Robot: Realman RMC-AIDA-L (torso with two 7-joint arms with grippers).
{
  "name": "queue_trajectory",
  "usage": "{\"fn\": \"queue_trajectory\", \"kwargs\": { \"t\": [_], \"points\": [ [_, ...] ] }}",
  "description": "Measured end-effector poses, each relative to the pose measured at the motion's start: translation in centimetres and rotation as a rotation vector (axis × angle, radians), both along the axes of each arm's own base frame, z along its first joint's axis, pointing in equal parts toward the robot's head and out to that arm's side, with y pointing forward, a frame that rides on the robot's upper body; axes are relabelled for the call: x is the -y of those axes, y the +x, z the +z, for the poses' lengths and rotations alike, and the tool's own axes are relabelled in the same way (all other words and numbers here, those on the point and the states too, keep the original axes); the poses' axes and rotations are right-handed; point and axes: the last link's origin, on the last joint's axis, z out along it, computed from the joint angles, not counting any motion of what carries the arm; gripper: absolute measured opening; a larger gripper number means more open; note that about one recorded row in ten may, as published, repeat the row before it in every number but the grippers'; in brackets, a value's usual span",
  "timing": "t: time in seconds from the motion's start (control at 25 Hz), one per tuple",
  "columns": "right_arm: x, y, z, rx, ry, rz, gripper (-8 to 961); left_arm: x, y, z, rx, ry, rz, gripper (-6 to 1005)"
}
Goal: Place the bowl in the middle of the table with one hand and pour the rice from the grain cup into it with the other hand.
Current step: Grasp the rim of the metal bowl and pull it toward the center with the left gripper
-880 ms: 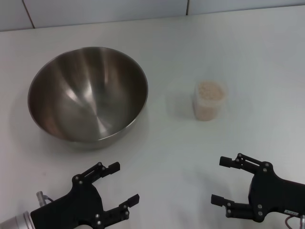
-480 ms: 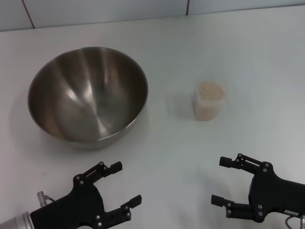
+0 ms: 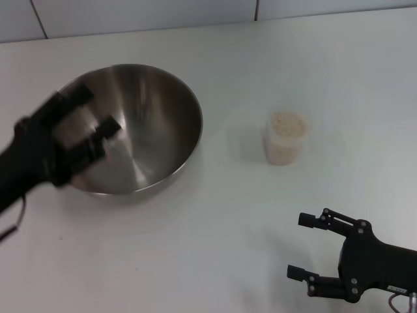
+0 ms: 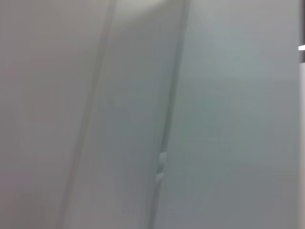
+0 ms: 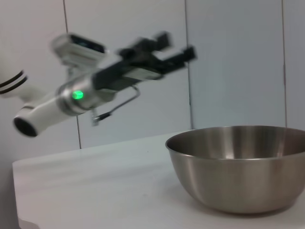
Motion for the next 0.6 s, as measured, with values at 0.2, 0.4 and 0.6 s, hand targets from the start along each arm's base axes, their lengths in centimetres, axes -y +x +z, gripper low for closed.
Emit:
{"fn": "queue_trajectory", "kwargs": {
  "t": [0.2, 0.4, 0.6],
  "points": [
    [0.0, 0.0, 0.0, -0.005, -0.004, -0.003, 840, -4.6, -1.0, 1.6, -0.087, 0.005, 0.143, 811],
    [0.0, -0.1, 0.1, -0.015, -0.011, -0.005, 839, -7.4, -1.4, 1.9, -0.143, 0.042, 0.236, 810],
    [0.0, -0.3, 0.3, -0.027, -0.014, 0.001, 839, -9.0, -0.8, 2.1, -0.178, 0.057, 0.259, 809]
  ]
}}
